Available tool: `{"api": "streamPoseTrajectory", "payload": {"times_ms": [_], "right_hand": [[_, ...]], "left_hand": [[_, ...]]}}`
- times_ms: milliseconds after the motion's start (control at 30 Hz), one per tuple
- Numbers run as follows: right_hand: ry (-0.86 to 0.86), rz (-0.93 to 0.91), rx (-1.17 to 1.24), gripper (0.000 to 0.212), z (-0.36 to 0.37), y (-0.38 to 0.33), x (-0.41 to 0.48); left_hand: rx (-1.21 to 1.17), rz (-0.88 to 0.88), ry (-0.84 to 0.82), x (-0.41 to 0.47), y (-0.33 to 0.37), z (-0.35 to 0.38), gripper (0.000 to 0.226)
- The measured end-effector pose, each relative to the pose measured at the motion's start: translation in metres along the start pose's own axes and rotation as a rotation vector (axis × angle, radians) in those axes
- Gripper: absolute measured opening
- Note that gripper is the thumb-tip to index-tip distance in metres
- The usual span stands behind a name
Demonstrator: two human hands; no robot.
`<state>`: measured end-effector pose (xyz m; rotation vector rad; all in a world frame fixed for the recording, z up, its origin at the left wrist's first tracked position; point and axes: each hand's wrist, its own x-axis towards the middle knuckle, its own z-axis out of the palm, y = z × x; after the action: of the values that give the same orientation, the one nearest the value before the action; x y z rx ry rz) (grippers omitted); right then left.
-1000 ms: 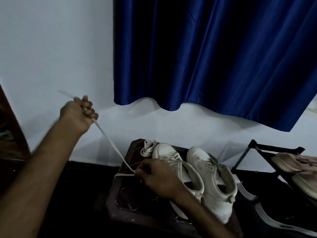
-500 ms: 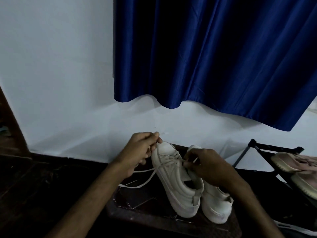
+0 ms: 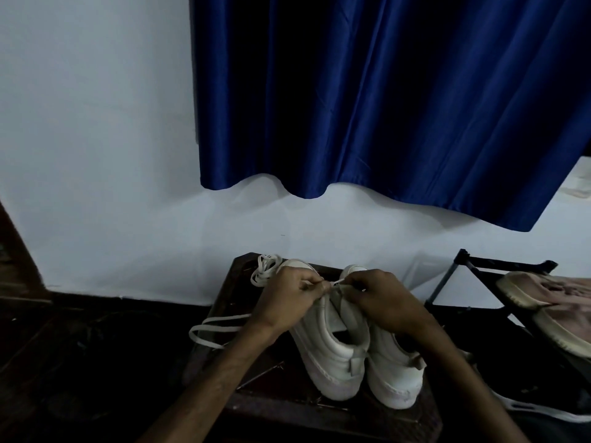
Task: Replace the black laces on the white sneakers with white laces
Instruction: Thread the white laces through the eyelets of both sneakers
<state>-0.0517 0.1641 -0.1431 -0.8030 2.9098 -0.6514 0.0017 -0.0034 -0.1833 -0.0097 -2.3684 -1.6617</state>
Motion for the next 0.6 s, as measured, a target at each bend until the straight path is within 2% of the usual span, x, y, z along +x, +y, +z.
{"api": "streamPoseTrajectory", "payload": {"times_ms": [67,167,267,400,600], "right_hand": [[-0.020,0.026,0.059,0.018,-0.001,0.003,0.000],[-0.048,0.071,0.159,0.015,-0.001,0.008,0.001],[-0.076,0.094,0.217,0.015,0.000,0.011,0.003],[-0.092,0.111,0.265,0.015,-0.001,0.012,0.004],[-0.083,0.146,0.354,0.016,0.002,0.016,0.002]], "left_hand": [[0.076,0.009,0.008,0.003,-0.001,0.001,0.014],[0.179,0.014,-0.007,0.010,-0.003,-0.001,0.026],[0.220,-0.035,-0.049,0.016,-0.002,-0.001,0.026],[0.255,-0.111,-0.107,0.022,0.006,-0.001,0.047],[0.292,-0.103,-0.081,0.021,0.008,0.003,0.049]]}}
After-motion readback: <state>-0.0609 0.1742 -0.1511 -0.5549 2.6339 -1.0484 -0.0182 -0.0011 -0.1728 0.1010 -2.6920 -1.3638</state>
